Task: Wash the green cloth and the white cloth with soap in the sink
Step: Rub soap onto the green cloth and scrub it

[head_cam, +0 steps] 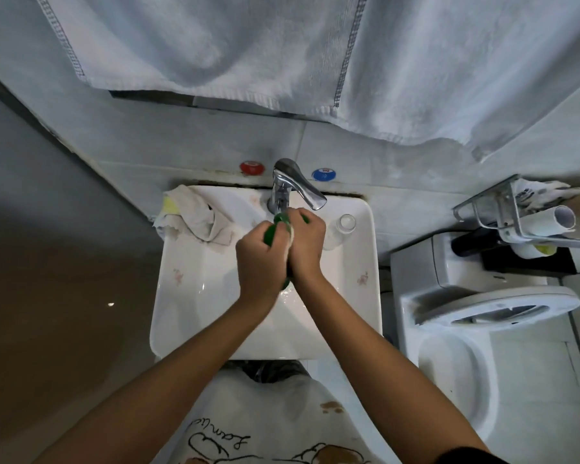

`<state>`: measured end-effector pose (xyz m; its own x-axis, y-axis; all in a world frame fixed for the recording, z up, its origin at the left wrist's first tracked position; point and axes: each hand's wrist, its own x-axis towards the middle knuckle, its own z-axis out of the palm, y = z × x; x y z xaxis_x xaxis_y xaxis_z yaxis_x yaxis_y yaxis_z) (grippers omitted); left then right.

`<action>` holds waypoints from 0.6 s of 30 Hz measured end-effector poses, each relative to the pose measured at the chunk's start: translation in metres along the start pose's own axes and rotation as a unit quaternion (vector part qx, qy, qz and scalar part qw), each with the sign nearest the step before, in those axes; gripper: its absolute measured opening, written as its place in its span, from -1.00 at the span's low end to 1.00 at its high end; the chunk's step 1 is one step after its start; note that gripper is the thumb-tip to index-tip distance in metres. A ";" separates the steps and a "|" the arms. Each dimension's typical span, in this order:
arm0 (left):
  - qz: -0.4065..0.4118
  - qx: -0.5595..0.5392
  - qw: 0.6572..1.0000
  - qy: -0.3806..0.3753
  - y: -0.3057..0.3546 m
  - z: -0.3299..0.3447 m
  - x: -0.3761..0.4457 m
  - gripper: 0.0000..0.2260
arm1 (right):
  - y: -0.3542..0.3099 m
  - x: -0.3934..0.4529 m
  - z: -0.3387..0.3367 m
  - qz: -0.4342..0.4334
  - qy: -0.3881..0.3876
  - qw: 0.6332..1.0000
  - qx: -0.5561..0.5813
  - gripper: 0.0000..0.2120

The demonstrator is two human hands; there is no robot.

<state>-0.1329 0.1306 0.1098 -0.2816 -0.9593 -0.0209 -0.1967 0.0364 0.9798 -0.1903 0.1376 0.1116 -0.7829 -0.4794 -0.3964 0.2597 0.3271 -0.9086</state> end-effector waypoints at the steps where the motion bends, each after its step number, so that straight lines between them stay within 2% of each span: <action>1: 0.001 0.001 1.000 -0.003 -0.001 0.001 -0.002 -0.68 | 0.001 0.000 0.000 0.001 0.009 1.000 -0.001 -0.67; 5: -0.023 -0.003 0.999 0.042 -0.007 -0.003 0.026 -0.61 | 0.012 -0.022 0.002 -0.022 -0.021 1.000 -0.008 -0.72; 8: 0.020 -0.003 1.000 0.004 0.001 0.003 0.000 -0.63 | 0.003 -0.006 -0.003 -0.013 0.007 1.000 -0.013 -0.69; 10: 0.000 -0.013 1.000 0.010 0.001 0.000 0.006 -0.62 | 0.002 -0.011 -0.002 -0.023 0.007 1.000 -0.018 -0.69; 13: -0.055 -0.030 0.998 0.028 -0.009 -0.008 0.030 -0.60 | 0.008 -0.030 0.000 -0.044 -0.042 0.998 -0.024 -0.70; 16: -0.009 -0.022 1.000 -0.007 -0.003 -0.004 -0.001 -0.64 | 0.000 -0.012 -0.004 -0.027 -0.003 1.000 -0.016 -0.70; 18: -0.022 -0.035 0.999 -0.003 0.001 -0.005 0.002 -0.65 | -0.001 -0.013 -0.003 -0.031 0.002 0.999 -0.017 -0.70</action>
<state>-0.1290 0.1275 0.1120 -0.2792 -0.9581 -0.0648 -0.1429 -0.0253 0.9894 -0.1817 0.1457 0.1176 -0.7990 -0.4963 -0.3395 0.1920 0.3244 -0.9262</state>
